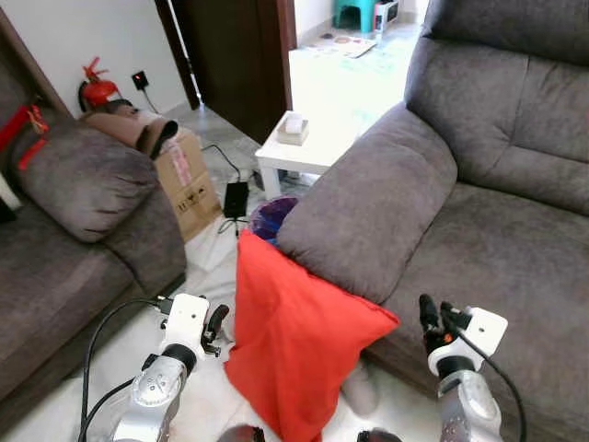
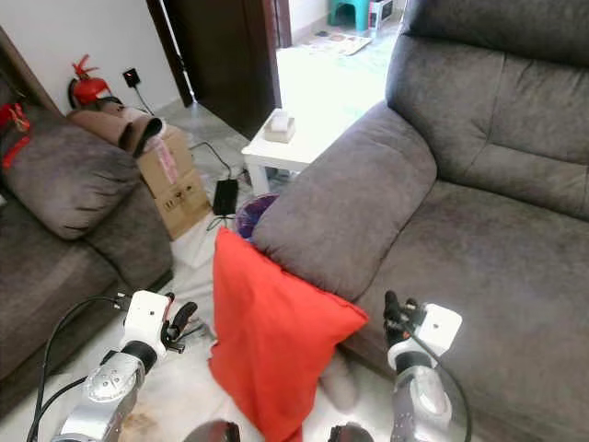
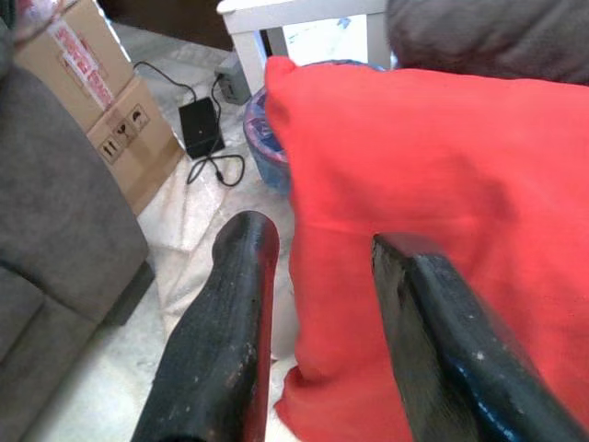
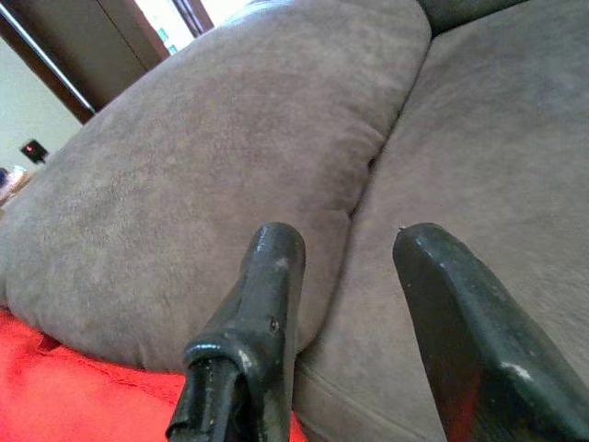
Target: Move the pillow to the sofa from floor
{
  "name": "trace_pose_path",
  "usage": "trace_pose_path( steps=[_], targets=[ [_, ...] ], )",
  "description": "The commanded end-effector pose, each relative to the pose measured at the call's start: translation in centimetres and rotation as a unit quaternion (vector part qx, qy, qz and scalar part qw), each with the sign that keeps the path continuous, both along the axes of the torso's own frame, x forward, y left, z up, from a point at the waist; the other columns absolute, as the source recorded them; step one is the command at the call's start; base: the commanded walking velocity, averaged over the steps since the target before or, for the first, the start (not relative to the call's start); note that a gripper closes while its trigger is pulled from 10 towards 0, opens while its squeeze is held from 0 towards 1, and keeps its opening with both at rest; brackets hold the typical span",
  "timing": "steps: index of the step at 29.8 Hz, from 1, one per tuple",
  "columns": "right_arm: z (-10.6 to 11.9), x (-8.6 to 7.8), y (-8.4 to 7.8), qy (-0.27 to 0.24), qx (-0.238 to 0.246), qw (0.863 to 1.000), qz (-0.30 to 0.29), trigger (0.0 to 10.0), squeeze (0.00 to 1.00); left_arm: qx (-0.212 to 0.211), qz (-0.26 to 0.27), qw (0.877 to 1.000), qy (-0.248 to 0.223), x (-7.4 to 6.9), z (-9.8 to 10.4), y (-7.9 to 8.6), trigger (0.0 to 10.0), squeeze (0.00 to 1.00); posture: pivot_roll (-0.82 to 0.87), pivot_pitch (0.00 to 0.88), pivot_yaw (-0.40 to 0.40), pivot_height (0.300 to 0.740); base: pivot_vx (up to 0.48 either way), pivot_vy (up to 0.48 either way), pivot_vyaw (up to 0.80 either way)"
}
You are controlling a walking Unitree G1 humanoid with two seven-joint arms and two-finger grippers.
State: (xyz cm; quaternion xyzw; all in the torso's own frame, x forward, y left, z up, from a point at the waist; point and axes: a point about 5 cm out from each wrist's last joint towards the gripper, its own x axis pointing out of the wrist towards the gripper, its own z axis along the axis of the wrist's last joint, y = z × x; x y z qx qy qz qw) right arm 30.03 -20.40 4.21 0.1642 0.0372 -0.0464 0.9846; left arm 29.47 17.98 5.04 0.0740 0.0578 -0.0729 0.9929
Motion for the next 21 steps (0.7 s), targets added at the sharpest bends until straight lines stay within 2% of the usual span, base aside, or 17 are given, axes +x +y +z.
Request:
trace_pose_path(
  steps=[1,3,5,6,7,9,13,15,16,18,19,21],
  targets=[
    [-0.6,-0.1,0.8,0.013,0.006,1.0,0.011,10.0,0.0,0.008,0.011,1.0,0.011,-0.3,-0.3,1.0,10.0,0.0,0.05,0.137,0.114,0.63,0.0,0.0,0.0],
    [-0.7,-0.1,0.9,0.02,0.007,1.0,0.018,10.0,0.0,0.005,0.009,1.0,0.01,-0.3,-0.3,0.9,10.0,0.0,0.05,0.137,0.114,0.63,0.0,0.0,0.0],
    [-1.3,-0.3,1.1,0.042,-0.006,0.998,0.054,10.0,0.0,0.005,0.007,1.0,0.011,-0.3,-0.3,1.0,10.0,0.0,0.05,0.137,0.114,0.63,0.0,0.0,0.0],
    [-1.4,-0.4,1.1,0.046,-0.008,0.997,0.067,10.0,0.69,0.005,0.007,1.0,0.011,-0.3,-0.3,1.0,10.0,0.0,0.05,0.142,0.113,0.63,0.0,0.0,0.0],
    [-1.6,-0.6,0.9,0.053,-0.005,0.995,0.09,10.0,1.0,0.006,0.009,1.0,0.012,-0.4,-0.4,1.0,10.0,0.0,0.05,0.143,0.112,0.63,0.0,0.0,0.0],
    [-1.9,-1.1,0.2,0.065,-0.004,0.99,0.126,10.0,1.0,0.005,0.009,1.0,0.014,-0.5,-0.4,1.1,10.0,0.0,0.05,0.146,0.113,0.63,0.0,0.0,0.0],
    [-2.1,-1.6,-1.0,0.081,-0.039,0.983,0.157,10.0,1.0,0.006,0.007,1.0,0.018,-0.6,-0.5,1.3,10.0,0.0,0.05,0.151,0.114,0.63,0.0,0.0,0.0],
    [-2.1,-1.8,-1.0,0.081,-0.026,0.976,0.199,10.0,1.0,0.006,0.007,1.0,0.018,-0.5,-0.5,1.4,10.0,0.0,0.05,0.152,0.115,0.63,0.0,0.0,0.0],
    [-2.1,-1.8,-1.0,0.081,-0.026,0.976,0.199,10.0,1.0,0.006,0.007,1.0,0.018,-0.5,-0.5,1.4,10.0,0.0,0.05,0.152,0.115,0.63,0.0,0.0,0.0],
    [-1.9,-1.9,-0.5,0.07,0.022,0.967,0.243,10.0,1.0,0.006,0.007,1.0,0.019,-0.5,-0.5,1.5,10.0,0.0,0.05,0.154,0.116,0.63,0.0,0.0,0.0],
    [-1.9,-1.9,-0.5,0.07,0.022,0.967,0.243,10.0,1.0,0.006,0.007,1.0,0.019,-0.5,-0.5,1.5,10.0,0.0,0.05,0.154,0.116,0.63,0.0,0.0,0.0],
    [-1.9,-2.1,-0.2,0.068,0.023,0.957,0.28,10.0,1.0,0.006,0.008,1.0,0.021,-0.5,-0.6,1.4,10.0,0.0,0.05,0.154,0.118,0.63,0.0,0.0,0.0]
  ],
)
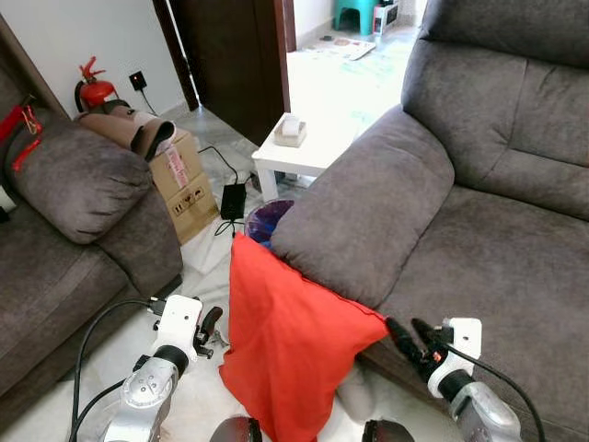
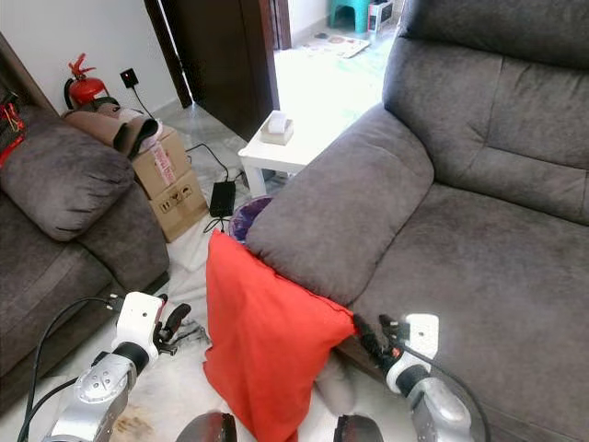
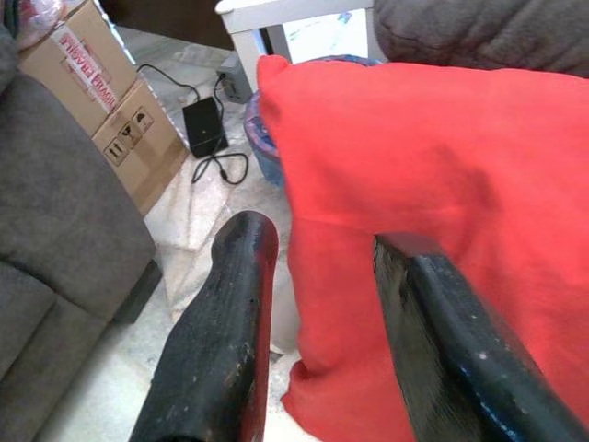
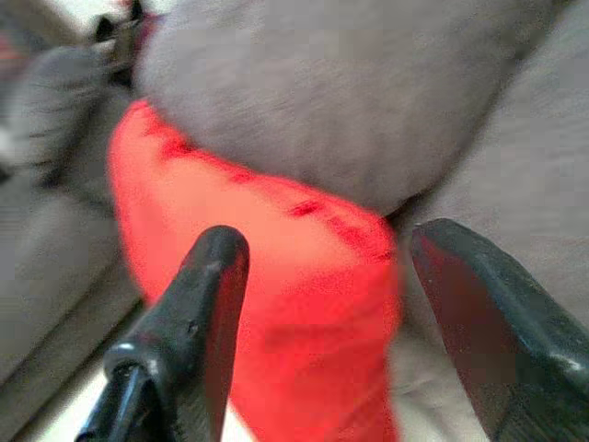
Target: Move the pillow to the sofa from floor
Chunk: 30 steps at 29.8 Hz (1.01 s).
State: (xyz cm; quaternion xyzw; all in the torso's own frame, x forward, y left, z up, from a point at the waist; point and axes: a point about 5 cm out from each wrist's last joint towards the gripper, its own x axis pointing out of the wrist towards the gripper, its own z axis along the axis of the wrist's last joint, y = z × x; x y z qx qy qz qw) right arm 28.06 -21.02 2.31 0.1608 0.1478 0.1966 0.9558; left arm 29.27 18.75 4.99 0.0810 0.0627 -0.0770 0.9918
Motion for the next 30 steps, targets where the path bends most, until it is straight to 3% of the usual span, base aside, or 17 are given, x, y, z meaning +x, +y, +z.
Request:
trace_pose_path(
  steps=[1,10,13,17,18,19,26,30],
  targets=[
    [-0.2,-0.3,0.7,0.002,0.002,0.999,0.04,10.0,1.0,-0.001,0.012,1.0,0.016,-0.3,-0.6,0.6,10.0,0.0,0.05,0.155,0.12,0.63,0.0,0.0,0.0],
    [-0.5,0.7,2.3,0.008,-0.002,1.0,0.019,10.0,1.0,-0.006,0.009,1.0,0.009,0.0,-0.2,0.1,10.0,0.0,0.08,0.16,0.123,0.63,0.0,0.0,0.0],
    [0.0,1.8,1.0,0.002,-0.055,0.996,-0.073,10.0,1.0,-0.008,0.006,1.0,0.003,0.1,0.2,-0.1,10.0,0.0,0.09,0.161,0.127,0.63,0.0,0.0,0.0],
    [0.4,2.4,0.7,0.007,-0.042,0.993,-0.113,10.0,1.0,-0.008,0.004,1.0,0.0,0.2,0.4,-0.2,10.0,0.0,0.1,0.163,0.13,0.63,0.0,0.0,0.0],
    [0.4,2.6,0.9,0.01,-0.039,0.993,-0.11,10.0,0.13,-0.008,0.003,1.0,-0.001,0.1,0.4,-0.2,10.0,0.0,0.11,0.165,0.131,0.63,0.0,0.0,0.0],
    [0.4,2.6,1.1,0.011,-0.038,0.994,-0.103,10.0,0.0,-0.008,0.003,1.0,-0.001,0.1,0.4,-0.1,10.0,0.0,0.11,0.165,0.131,0.63,0.0,0.0,0.0],
    [-0.1,2.5,2.2,0.025,-0.024,0.998,-0.058,10.0,0.0,-0.005,0.0,1.0,0.002,-0.2,0.4,0.1,10.0,0.0,0.12,0.169,0.136,0.63,0.0,0.0,0.0],
    [-0.6,2.1,2.5,0.03,-0.042,0.998,-0.044,10.0,0.0,-0.005,-0.001,1.0,0.002,-0.3,0.5,0.1,10.0,0.0,0.13,0.172,0.137,0.63,0.0,0.0,0.0]
  ],
)
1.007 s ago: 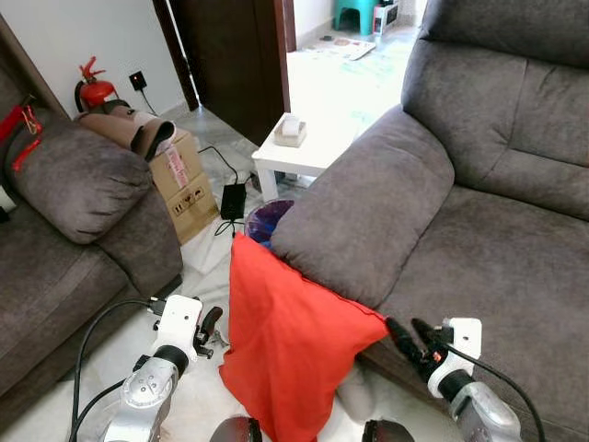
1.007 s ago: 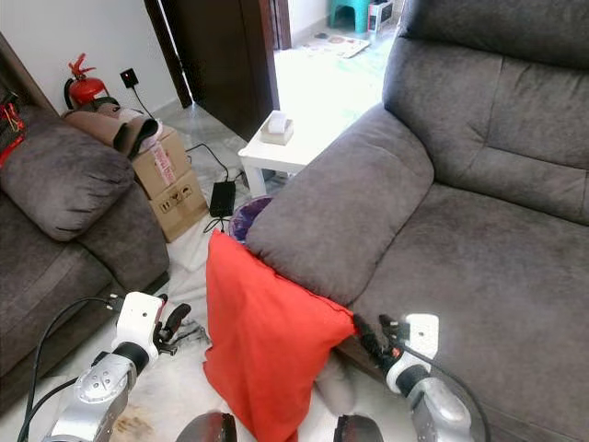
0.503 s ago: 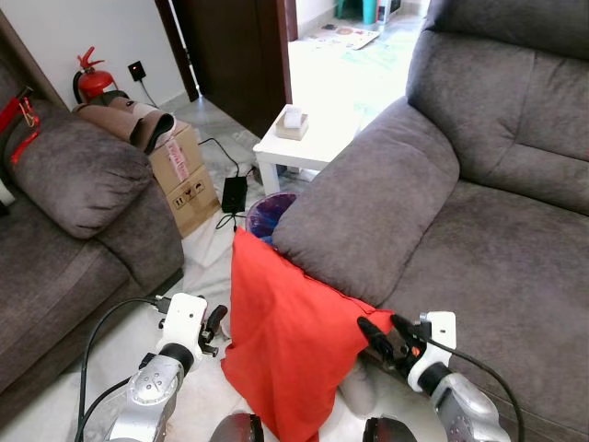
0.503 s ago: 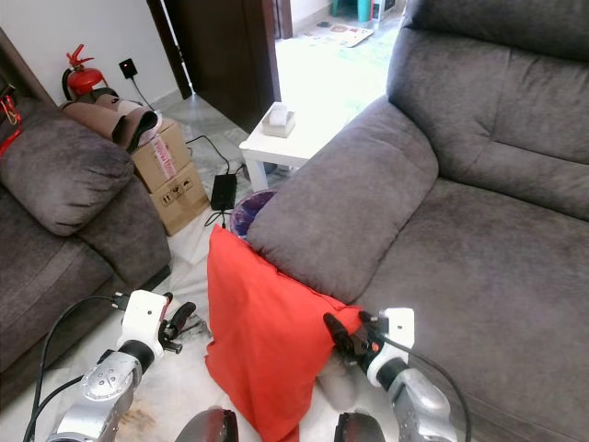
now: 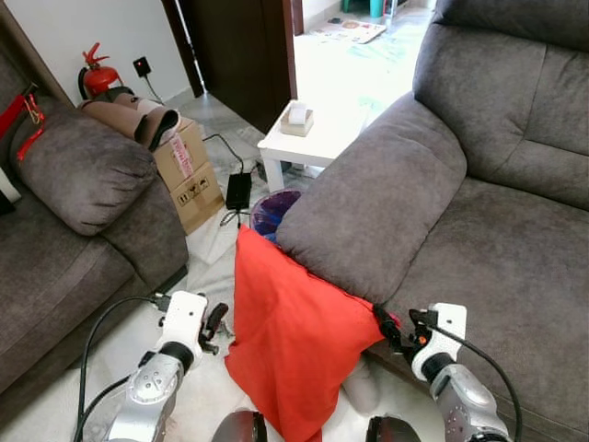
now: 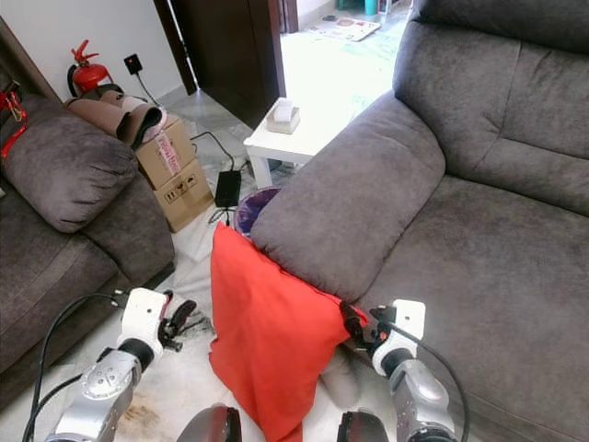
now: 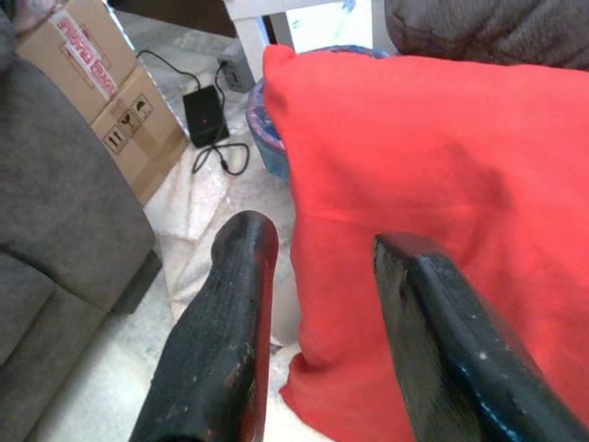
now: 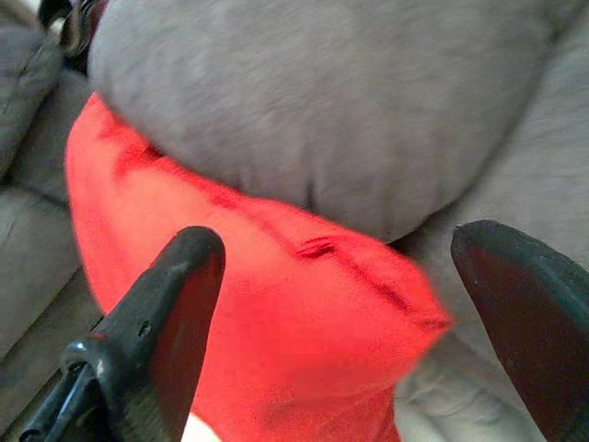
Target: Move the pillow to the sofa from floor
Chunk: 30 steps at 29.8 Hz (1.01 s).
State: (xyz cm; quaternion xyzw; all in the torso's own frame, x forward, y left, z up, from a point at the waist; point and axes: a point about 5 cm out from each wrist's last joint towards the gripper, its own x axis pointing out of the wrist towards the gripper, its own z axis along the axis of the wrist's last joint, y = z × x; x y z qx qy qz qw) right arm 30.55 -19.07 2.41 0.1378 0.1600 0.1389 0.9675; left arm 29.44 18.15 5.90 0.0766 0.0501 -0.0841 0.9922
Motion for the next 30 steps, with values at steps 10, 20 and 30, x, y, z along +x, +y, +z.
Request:
trace_pose_path(
  steps=[10,20,30],
  targets=[
    [-1.1,-0.3,2.1,0.03,-0.011,0.999,0.005,10.0,0.0,0.01,0.003,1.0,0.01,-1.3,0.1,1.5,10.0,0.0,0.19,0.176,0.157,0.63,0.0,0.0,0.0],
    [-1.4,-0.1,2.1,0.041,-0.042,0.996,-0.065,10.0,0.0,0.025,-0.001,1.0,0.011,-2.4,0.7,2.0,10.0,0.0,0.24,0.2,0.19,0.63,0.0,0.0,0.0],
    [-1.7,-0.3,2.5,0.055,0.034,0.995,-0.078,10.0,0.0,0.03,-0.004,0.999,0.02,-2.6,0.9,2.2,10.0,0.0,0.25,0.207,0.201,0.63,0.0,0.0,0.0]
  ],
)
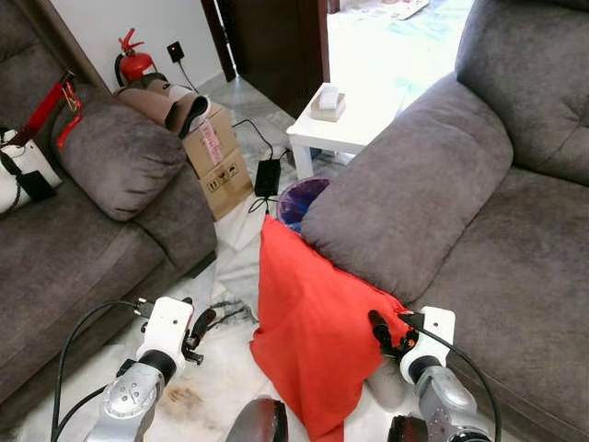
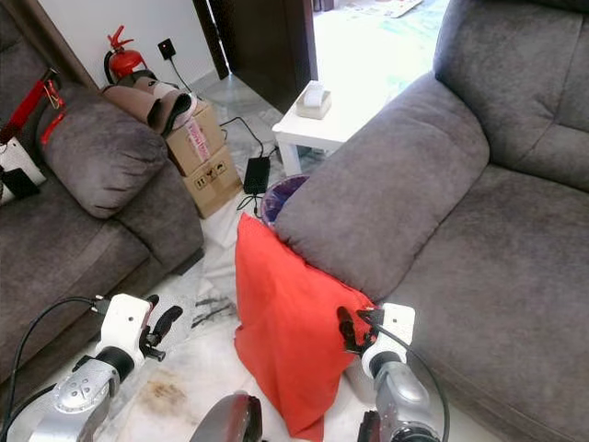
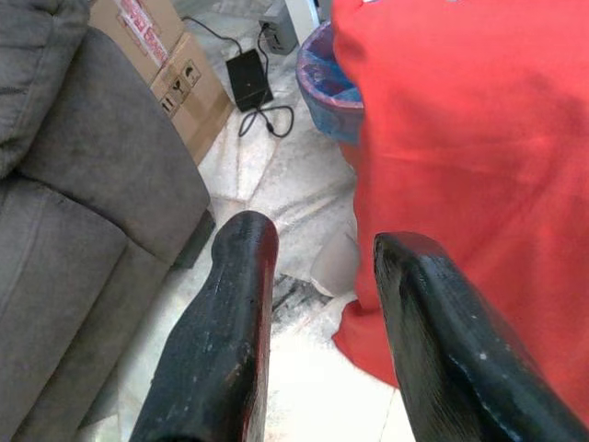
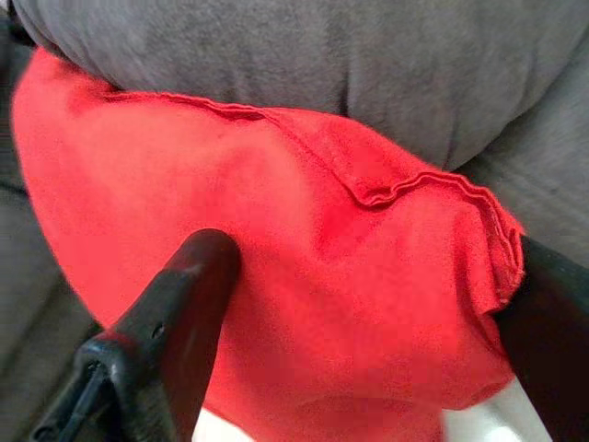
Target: Move the pillow to the sofa from floor
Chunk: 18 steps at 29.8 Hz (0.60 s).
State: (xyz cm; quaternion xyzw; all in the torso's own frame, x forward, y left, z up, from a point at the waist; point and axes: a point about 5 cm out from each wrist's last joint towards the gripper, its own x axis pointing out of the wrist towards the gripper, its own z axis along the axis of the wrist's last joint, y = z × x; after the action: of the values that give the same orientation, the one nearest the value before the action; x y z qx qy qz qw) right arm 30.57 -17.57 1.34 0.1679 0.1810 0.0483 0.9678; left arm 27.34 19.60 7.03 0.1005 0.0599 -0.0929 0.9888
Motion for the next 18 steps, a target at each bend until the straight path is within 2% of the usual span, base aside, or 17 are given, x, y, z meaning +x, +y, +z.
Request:
trace_pose_path(
  steps=[1,5,10,11,13,14,18],
  targets=[
    [-0.6,-0.4,1.2,0.015,0.032,0.999,0.013,10.0,0.0,0.006,0.005,1.0,0.011,-0.5,-0.3,0.7,10.0,0.0,0.25,0.207,0.201,0.63,0.0,0.0,0.0],
    [-0.8,-0.6,2.8,0.014,0.042,0.997,0.061,10.0,0.0,0.007,0.003,1.0,0.011,-0.6,-0.1,0.6,10.0,0.0,0.28,0.212,0.207,0.63,0.0,0.0,0.0],
    [-0.7,-0.6,3.7,0.011,0.054,0.996,0.067,10.0,0.0,0.008,0.0,1.0,0.013,-0.9,0.1,0.6,10.0,0.0,0.29,0.221,0.212,0.63,0.0,0.0,0.0],
    [-0.8,-0.6,3.8,0.012,0.051,0.996,0.069,9.3,0.0,0.009,0.0,1.0,0.013,-1.0,0.1,0.6,10.0,0.0,0.29,0.221,0.212,0.63,0.0,0.0,0.0],
    [-0.9,-0.7,3.9,0.014,0.035,0.997,0.074,9.3,0.0,0.009,0.0,1.0,0.013,-1.0,0.2,0.6,10.0,0.0,0.3,0.223,0.214,0.63,0.0,0.0,0.0],
    [-1.1,-0.8,3.9,0.02,0.034,0.997,0.065,0.0,0.0,0.011,0.0,1.0,0.013,-1.1,0.3,0.7,10.0,0.0,0.3,0.228,0.215,0.63,0.0,0.0,0.0],
    [-1.0,-0.8,3.9,0.009,0.042,0.997,0.057,0.0,0.0,0.012,0.0,1.0,0.015,-1.3,0.3,0.7,10.0,0.0,0.3,0.237,0.218,0.63,0.0,0.0,0.0]
  ],
)
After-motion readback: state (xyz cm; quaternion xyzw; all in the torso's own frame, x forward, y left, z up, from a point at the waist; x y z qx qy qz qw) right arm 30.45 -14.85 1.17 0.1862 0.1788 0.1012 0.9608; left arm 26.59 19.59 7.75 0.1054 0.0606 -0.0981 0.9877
